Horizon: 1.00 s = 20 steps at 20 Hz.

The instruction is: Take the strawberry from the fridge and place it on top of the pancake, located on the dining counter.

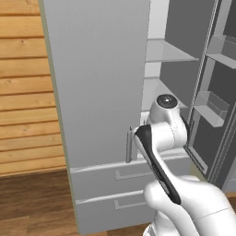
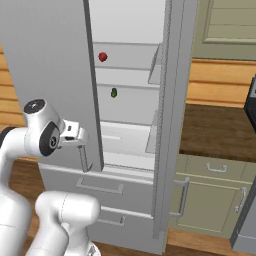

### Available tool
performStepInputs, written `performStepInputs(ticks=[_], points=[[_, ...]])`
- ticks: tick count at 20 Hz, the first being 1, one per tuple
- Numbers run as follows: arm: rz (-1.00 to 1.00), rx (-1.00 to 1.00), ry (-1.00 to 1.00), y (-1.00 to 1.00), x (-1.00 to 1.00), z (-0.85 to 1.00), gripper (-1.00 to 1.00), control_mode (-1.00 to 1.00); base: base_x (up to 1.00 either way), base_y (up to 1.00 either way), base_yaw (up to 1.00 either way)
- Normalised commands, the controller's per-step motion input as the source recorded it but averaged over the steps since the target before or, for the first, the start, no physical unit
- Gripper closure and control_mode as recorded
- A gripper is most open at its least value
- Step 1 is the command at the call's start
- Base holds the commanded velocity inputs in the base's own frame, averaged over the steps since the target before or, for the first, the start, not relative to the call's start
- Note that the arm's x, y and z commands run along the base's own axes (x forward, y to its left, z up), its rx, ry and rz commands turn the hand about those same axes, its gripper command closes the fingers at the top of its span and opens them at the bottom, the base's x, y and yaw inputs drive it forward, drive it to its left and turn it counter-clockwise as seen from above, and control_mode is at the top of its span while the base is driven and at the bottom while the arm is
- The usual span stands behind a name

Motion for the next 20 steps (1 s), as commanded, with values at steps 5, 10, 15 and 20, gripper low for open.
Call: performStepInputs(ticks=[5,10,15,20], points=[[-0.01,0.00,0.05,0.13,0.45,-0.02,-1.00,-1.00,0.00,0.00,0.00],[0.00,0.00,0.03,0.09,0.57,-0.10,-1.00,-1.00,0.00,0.00,0.00],[0.00,0.00,0.01,0.00,0.47,-0.12,-1.00,-1.00,0.00,0.00,0.00],[0.00,0.00,0.00,0.18,0.36,-0.17,-1.00,-1.00,0.00,0.00,0.00]])
